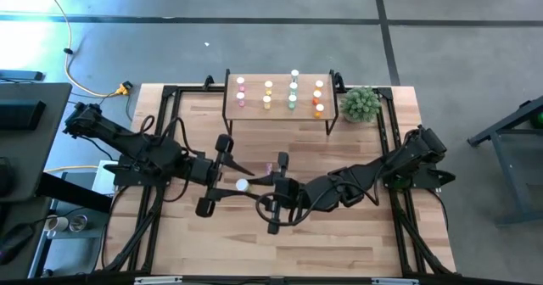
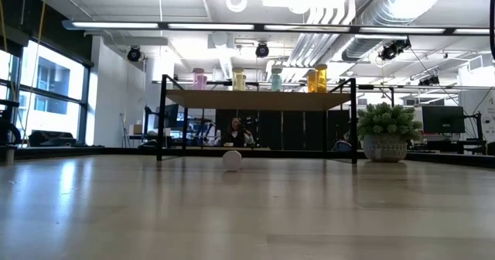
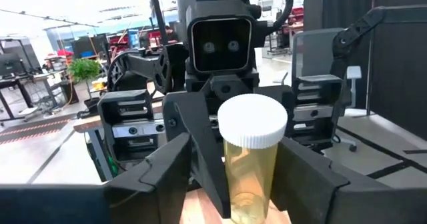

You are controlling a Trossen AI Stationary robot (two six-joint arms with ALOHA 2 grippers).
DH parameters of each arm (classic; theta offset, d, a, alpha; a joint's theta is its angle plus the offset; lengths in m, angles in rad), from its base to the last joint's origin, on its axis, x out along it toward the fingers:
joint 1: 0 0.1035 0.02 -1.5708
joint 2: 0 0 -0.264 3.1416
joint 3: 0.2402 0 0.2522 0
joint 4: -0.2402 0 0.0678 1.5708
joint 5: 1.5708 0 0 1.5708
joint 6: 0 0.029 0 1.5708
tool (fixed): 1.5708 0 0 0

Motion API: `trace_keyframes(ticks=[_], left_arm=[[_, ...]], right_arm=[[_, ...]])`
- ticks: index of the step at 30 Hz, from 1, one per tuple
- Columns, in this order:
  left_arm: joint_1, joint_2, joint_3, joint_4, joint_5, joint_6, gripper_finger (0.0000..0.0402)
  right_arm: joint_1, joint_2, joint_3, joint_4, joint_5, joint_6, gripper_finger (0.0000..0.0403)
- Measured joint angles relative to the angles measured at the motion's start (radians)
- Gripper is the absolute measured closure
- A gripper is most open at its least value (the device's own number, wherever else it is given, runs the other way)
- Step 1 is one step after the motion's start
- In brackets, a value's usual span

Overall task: Pick and place medicine bottles onto shelf by color
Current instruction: Put the yellow pill bottle aligned with the other yellow pill bottles on the shelf

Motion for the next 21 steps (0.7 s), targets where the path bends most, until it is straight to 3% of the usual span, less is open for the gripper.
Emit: trace_keyframes(ticks=[11,21], left_arm=[[-0.003,0.001,0.0,-0.006,-0.004,0.003,0.0274],[-0.003,0.001,0.0,-0.019,-0.004,0.003,0.0291]], right_arm=[[-0.001,0.0,0.0,0.002,0.002,-0.008,0.0314],[-0.003,0.0,0.0,-0.004,0.002,-0.009,0.0307]])
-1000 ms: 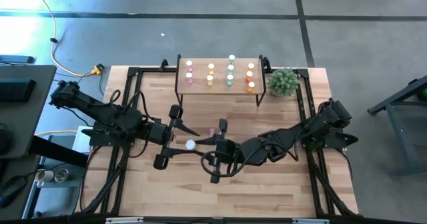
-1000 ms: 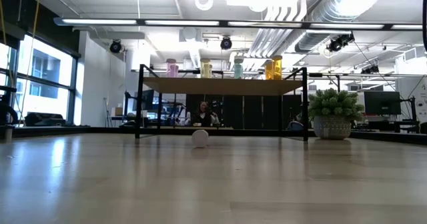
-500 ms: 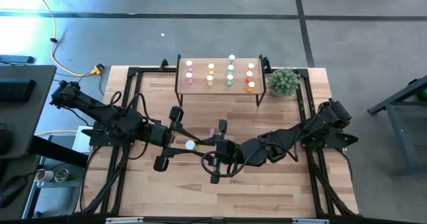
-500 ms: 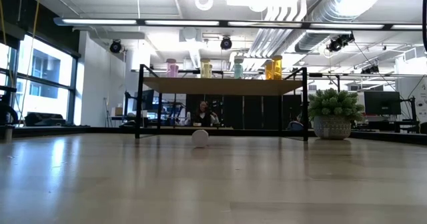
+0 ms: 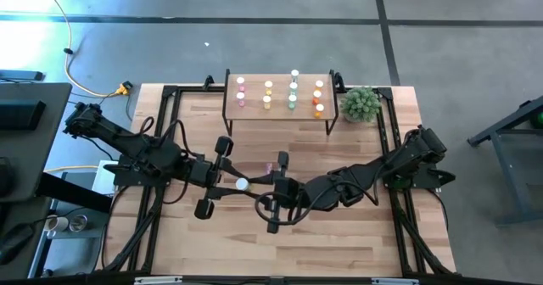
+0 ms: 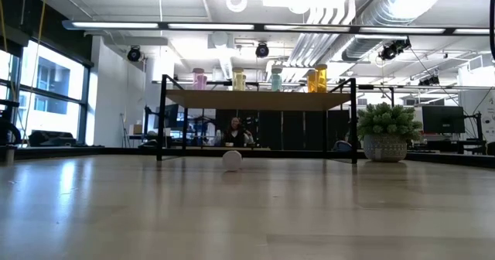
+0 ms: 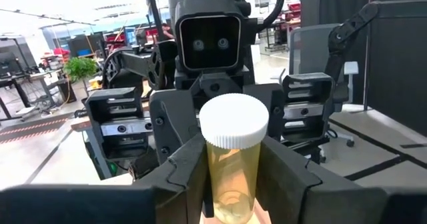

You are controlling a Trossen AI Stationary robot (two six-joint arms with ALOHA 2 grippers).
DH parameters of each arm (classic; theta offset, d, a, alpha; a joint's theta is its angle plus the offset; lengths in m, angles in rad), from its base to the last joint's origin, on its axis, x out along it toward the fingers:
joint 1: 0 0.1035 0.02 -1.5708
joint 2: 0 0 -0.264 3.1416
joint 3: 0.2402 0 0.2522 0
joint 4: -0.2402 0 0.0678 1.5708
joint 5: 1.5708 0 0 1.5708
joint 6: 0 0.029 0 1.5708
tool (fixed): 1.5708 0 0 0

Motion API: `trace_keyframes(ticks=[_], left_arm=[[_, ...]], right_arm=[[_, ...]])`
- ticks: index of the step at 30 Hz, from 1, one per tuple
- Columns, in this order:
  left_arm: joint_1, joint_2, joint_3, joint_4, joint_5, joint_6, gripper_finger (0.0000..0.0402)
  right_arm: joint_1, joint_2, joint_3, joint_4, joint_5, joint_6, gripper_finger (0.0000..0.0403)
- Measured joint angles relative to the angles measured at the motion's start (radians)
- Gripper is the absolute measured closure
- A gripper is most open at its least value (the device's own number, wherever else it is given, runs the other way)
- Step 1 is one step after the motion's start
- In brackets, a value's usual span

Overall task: Pick and place medicine bottles onto shelf by color
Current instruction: Put the yellow pill bottle aligned with the other yellow pill bottles on the shelf

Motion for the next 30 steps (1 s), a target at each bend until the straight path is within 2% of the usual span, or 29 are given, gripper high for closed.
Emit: trace_keyframes(ticks=[7,16,21,26,30], left_arm=[[0.001,-0.001,0.0,-0.024,-0.004,0.0,0.0291],[0.001,0.0,0.0,-0.042,-0.071,0.033,0.0291],[0.002,0.001,0.0,-0.082,-0.167,0.035,0.0291],[0.003,0.001,0.0,-0.126,-0.287,0.064,0.0291],[0.017,0.001,0.0,-0.155,-0.318,0.06,0.0291]], right_arm=[[-0.006,0.0,0.0,-0.021,0.006,-0.001,0.0287],[-0.013,-0.002,0.0,-0.06,0.013,0.007,0.0248],[-0.032,-0.009,0.0,-0.152,0.053,0.003,0.0236],[-0.068,-0.034,0.0,-0.297,0.058,0.065,0.0234],[-0.093,-0.051,0.0,-0.34,0.042,0.097,0.0234]])
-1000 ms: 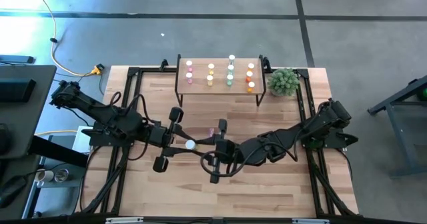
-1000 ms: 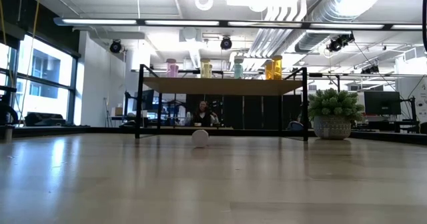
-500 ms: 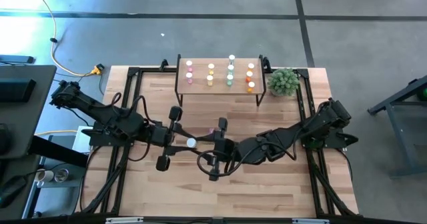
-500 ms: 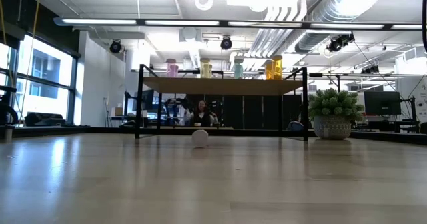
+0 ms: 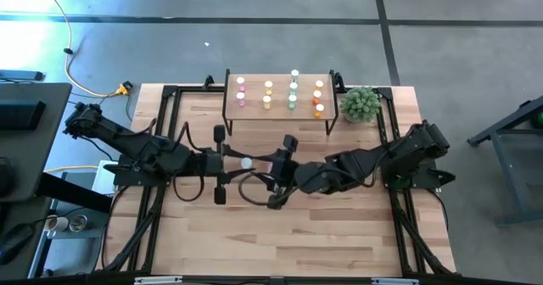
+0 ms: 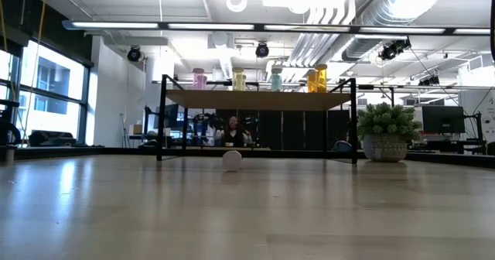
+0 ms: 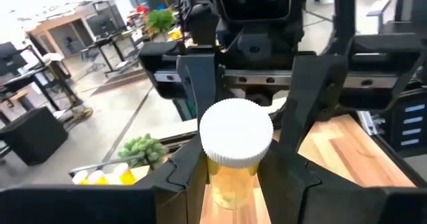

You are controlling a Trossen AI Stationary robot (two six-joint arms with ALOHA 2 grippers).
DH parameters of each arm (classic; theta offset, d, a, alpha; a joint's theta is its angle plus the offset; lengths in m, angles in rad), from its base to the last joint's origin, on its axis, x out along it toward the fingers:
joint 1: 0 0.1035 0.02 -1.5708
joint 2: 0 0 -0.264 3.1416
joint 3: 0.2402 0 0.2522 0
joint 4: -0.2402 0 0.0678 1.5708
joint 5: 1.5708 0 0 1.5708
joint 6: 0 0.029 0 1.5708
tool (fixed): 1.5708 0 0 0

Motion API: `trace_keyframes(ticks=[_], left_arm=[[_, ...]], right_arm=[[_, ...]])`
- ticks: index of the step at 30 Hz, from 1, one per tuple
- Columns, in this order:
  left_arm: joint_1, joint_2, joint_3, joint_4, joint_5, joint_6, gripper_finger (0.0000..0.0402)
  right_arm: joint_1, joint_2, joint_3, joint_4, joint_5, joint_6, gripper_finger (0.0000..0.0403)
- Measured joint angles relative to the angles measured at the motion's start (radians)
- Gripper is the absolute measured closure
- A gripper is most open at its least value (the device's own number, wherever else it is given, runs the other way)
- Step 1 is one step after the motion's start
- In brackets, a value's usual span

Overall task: Pick and place medicine bottles onto shelf by color
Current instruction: Put the yellow pill bottle aligned with the other yellow pill bottles on the shelf

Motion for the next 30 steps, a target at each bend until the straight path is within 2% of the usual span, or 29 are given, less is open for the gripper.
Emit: trace_keyframes(ticks=[5,17,30], left_arm=[[0.015,0.0,0.0,-0.007,0.0,-0.014,0.0291],[0.015,0.0,0.0,0.014,-0.023,-0.018,0.0291],[0.015,0.0,0.0,0.042,-0.046,-0.018,0.0291]], right_arm=[[-0.025,0.0,0.0,-0.031,-0.045,0.0,0.0234],[-0.036,0.0,0.0,-0.04,-0.07,-0.007,0.0237],[-0.08,0.001,0.0,-0.01,-0.205,-0.008,0.0237]])
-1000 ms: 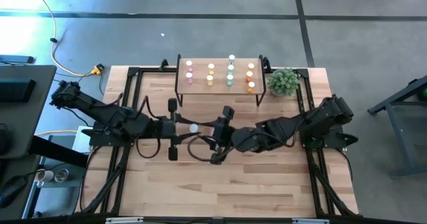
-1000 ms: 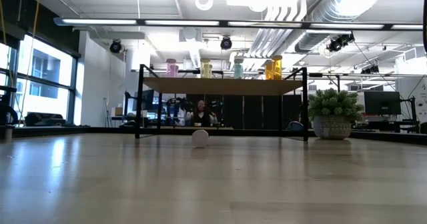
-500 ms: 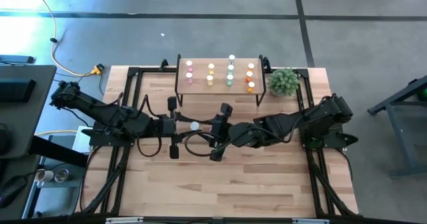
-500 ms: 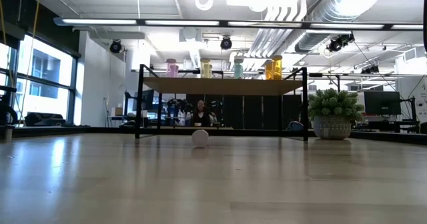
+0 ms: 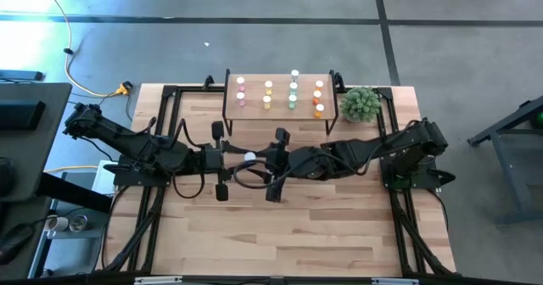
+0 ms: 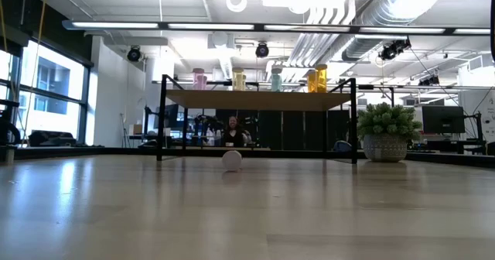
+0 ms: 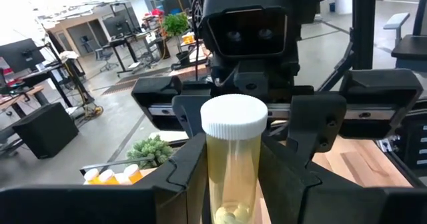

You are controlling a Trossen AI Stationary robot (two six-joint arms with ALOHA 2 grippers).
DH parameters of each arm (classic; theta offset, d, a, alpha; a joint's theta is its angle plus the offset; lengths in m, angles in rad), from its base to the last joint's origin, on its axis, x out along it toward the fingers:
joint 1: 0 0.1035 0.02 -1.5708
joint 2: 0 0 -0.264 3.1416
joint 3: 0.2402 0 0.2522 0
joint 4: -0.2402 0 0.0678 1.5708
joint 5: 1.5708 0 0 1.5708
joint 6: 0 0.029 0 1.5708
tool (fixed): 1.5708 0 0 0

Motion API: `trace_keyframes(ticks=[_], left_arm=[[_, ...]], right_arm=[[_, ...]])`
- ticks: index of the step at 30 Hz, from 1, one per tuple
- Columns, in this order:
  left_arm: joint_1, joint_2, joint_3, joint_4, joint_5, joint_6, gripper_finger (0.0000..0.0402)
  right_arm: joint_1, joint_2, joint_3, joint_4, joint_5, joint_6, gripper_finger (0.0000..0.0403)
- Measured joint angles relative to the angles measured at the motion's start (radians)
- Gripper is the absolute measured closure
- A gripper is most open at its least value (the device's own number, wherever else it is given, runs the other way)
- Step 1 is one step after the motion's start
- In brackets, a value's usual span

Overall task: Pick and place medicine bottles onto shelf by color
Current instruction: Put the yellow pill bottle aligned with the other yellow pill bottles on the shelf

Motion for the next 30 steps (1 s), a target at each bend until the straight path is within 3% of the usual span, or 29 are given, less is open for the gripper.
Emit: trace_keyframes(ticks=[4,15,22,30], left_arm=[[0.0,0.0,0.0,-0.003,-0.024,0.002,0.0291],[0.011,-0.002,0.0,-0.098,-0.18,0.03,0.0291],[0.083,-0.001,0.0,-0.167,-0.171,0.001,0.0291],[0.196,-0.001,0.0,-0.191,-0.039,-0.038,0.0291]], right_arm=[[-0.008,-0.001,0.0,-0.02,0.0,0.008,0.0237],[0.004,-0.072,0.0,-0.17,0.135,0.007,0.0237],[-0.02,-0.132,0.0,-0.222,0.163,-0.067,0.0237],[-0.069,-0.176,0.0,-0.201,0.159,-0.184,0.0237]])
